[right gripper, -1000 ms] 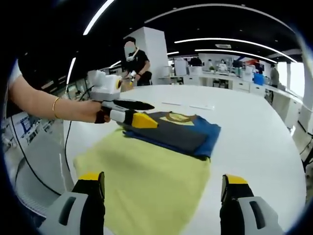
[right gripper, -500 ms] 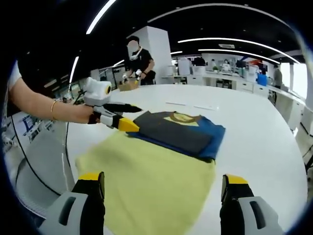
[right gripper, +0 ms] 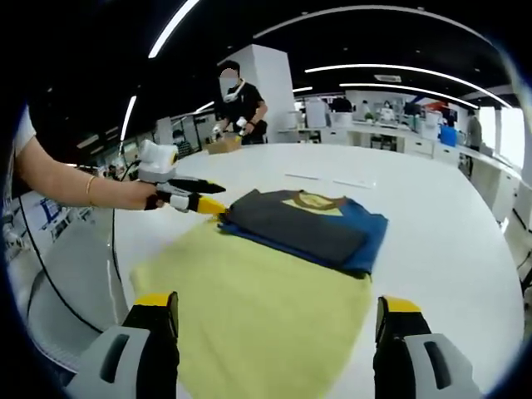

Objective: Fold the garment on the visible template until the final outline fits inside the template.

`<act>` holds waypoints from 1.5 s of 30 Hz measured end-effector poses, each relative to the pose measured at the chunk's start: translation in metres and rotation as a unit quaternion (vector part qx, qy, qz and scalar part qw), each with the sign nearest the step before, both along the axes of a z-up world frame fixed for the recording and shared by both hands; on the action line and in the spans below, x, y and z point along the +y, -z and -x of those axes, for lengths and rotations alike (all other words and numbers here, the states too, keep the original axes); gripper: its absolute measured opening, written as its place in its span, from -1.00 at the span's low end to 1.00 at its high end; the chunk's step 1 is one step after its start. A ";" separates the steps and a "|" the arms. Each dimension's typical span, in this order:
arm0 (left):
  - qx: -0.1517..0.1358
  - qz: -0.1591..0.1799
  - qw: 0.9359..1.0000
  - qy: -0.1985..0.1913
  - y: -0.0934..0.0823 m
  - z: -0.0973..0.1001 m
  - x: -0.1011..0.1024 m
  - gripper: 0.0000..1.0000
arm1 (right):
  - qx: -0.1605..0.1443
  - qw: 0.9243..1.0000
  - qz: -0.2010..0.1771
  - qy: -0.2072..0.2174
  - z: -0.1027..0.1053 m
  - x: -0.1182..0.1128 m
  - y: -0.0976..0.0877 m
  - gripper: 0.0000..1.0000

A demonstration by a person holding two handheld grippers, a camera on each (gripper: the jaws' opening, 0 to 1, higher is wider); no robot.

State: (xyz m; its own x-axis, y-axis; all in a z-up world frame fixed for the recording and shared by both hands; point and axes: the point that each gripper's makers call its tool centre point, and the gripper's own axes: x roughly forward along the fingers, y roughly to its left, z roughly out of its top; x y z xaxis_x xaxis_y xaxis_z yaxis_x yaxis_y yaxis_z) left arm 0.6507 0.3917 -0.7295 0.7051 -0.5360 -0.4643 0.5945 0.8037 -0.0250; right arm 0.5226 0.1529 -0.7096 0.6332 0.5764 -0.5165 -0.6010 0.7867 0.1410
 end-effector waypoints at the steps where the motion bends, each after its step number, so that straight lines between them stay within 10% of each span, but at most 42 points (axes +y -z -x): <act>1: 0.001 -0.003 1.000 0.001 0.001 0.001 0.002 0.06 | 0.000 1.000 0.000 0.001 0.000 0.000 0.000 0.96; 18: 0.011 -0.079 0.997 0.024 0.024 0.005 0.024 -0.87 | 0.003 1.000 0.002 0.009 -0.002 -0.002 0.001 0.94; 45: 0.010 -0.130 0.990 0.052 0.046 0.018 0.027 -1.00 | 0.010 1.000 0.003 0.017 -0.004 -0.003 0.003 0.93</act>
